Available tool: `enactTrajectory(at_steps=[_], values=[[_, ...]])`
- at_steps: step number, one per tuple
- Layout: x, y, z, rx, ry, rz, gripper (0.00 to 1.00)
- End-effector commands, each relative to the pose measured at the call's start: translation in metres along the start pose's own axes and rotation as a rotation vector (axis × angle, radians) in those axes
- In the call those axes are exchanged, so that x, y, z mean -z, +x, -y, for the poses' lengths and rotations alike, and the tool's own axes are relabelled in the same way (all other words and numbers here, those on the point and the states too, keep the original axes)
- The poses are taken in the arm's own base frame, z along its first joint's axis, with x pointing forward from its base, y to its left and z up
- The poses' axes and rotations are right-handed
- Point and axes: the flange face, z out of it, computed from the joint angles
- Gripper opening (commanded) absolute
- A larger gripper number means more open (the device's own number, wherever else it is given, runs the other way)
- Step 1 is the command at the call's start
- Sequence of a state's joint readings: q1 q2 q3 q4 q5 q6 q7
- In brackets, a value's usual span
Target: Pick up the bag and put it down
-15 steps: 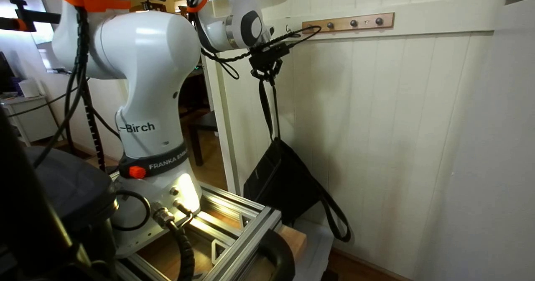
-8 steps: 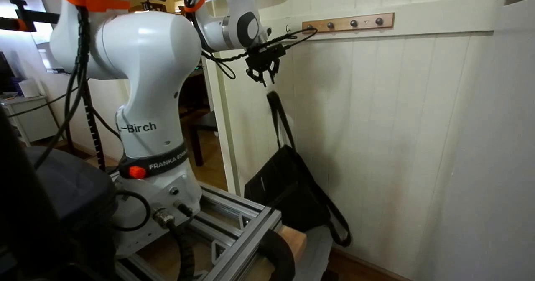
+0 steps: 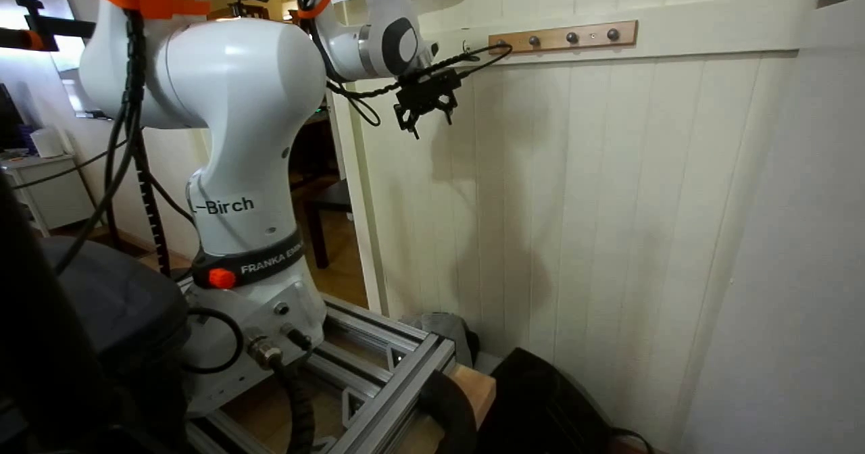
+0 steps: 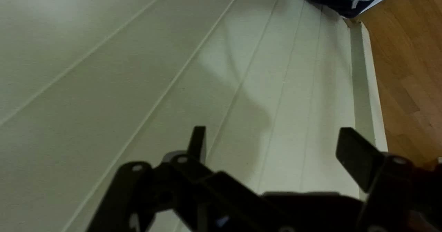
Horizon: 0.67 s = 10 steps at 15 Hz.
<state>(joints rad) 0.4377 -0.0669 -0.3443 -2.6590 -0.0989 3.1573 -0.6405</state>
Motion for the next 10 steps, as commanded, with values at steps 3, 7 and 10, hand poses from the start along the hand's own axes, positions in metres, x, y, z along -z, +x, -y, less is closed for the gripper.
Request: enactTrajectory(at_steps=[3,7,10], values=[[0.0,0.003,-0.015,-0.036,-0.014,0.004,1.0],[-0.001,-0.005,-0.04,-0.115,-0.027,0.053,1.0],[0.001,-0.014,-0.058,-0.181,-0.029,0.114,1.0]])
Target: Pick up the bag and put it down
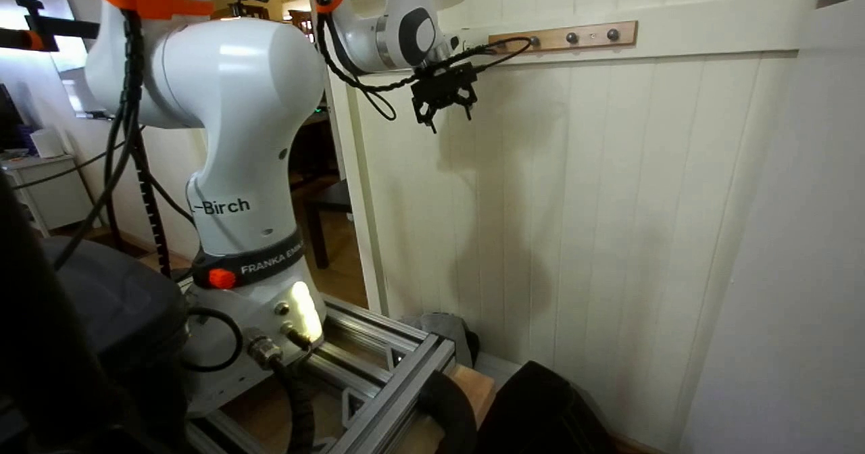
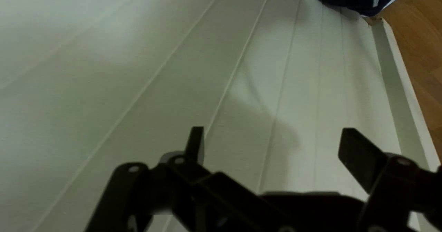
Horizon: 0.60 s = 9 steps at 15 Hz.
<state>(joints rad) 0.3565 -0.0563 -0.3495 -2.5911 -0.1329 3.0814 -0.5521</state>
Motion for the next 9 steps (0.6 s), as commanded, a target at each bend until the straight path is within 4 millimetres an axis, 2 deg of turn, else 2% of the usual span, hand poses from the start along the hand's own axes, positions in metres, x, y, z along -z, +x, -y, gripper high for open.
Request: enactTrajectory(at_steps=[1,9], values=[[0.0,-0.002,-0.016,-0.07,0.005,0.089,1.0],[0.014,-0.001,0.002,-0.162,0.111,0.306,1.0]])
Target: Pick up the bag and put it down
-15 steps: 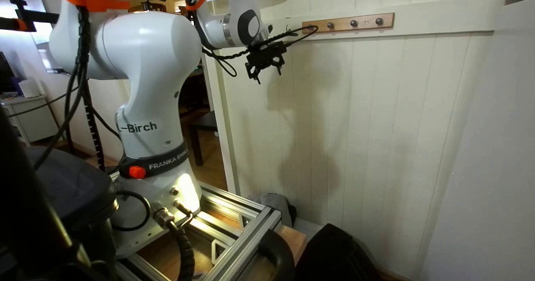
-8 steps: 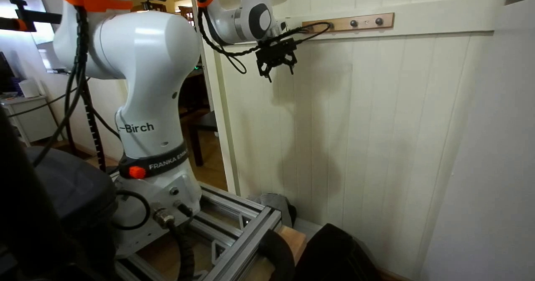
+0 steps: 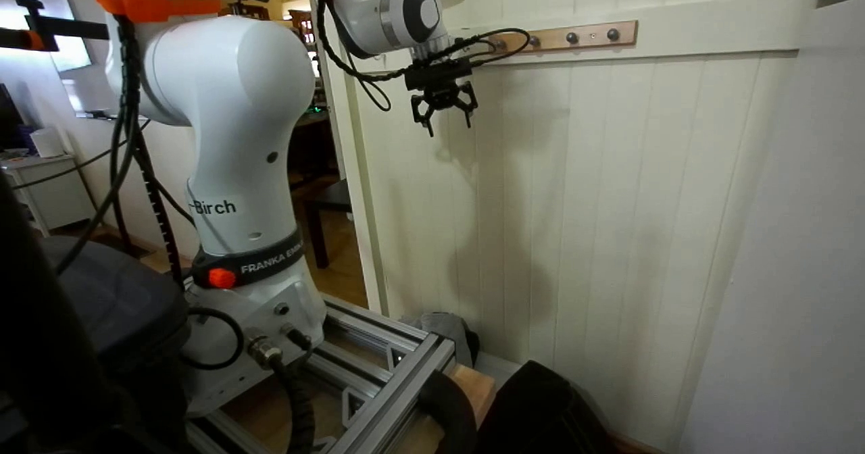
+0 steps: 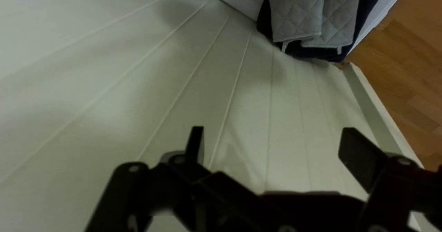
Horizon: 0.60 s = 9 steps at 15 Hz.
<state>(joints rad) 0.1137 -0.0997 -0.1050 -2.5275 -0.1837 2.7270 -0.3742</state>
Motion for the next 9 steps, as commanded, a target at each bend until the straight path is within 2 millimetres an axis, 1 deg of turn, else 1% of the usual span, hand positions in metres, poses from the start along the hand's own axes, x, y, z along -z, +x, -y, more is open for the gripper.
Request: enactTrajectory(at_steps=[1,4,9], values=[[0.01,-0.004,0.007,-0.038,0.047,0.094,1.0],[0.016,-0.009,0.007,-0.056,0.072,0.171,1.0],[0.027,-0.025,0.002,-0.096,0.11,0.281,1.0]])
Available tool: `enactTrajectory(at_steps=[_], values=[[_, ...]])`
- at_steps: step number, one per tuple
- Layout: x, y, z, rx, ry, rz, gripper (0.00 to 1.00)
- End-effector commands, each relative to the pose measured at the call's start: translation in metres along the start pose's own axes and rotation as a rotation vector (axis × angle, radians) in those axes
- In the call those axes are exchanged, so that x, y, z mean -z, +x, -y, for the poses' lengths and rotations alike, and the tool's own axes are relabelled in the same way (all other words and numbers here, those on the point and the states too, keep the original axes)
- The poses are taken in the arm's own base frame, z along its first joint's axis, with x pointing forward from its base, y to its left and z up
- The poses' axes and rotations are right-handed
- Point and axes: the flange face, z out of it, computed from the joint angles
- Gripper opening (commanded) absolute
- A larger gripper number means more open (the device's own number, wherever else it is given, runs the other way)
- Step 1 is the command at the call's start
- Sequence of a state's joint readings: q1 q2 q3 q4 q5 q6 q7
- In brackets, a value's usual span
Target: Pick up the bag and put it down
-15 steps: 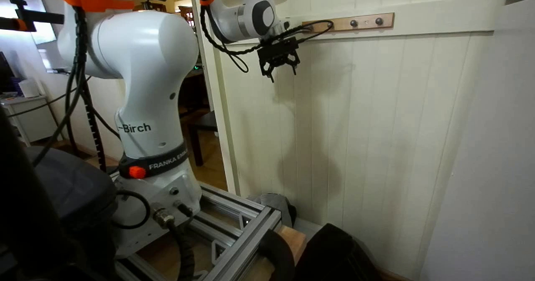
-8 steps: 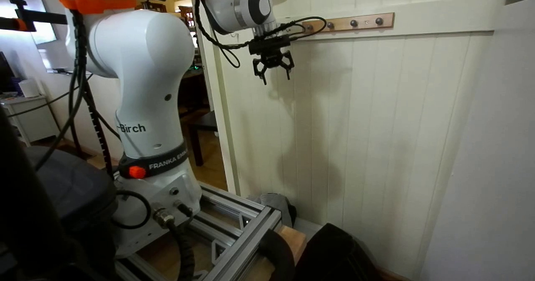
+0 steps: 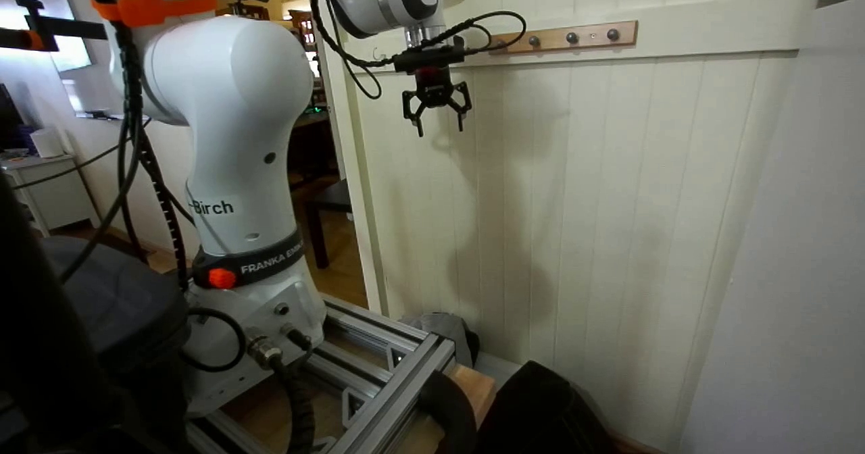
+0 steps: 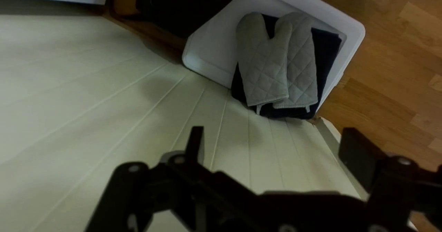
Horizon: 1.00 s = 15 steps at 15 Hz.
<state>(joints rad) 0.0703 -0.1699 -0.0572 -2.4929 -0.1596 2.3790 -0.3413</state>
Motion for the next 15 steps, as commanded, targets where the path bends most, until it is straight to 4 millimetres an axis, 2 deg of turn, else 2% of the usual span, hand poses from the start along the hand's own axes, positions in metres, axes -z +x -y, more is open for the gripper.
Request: enactTrajectory(at_steps=[1,10,11,15], values=[[0.009,-0.012,-0.001,-0.045,0.033,0.066,1.0],[0.022,-0.021,-0.011,-0.178,0.006,-0.001,1.0],[0.02,-0.016,-0.014,-0.137,0.008,0.025,1.0],[0.023,-0.017,-0.015,-0.157,0.005,0.019,1.0]])
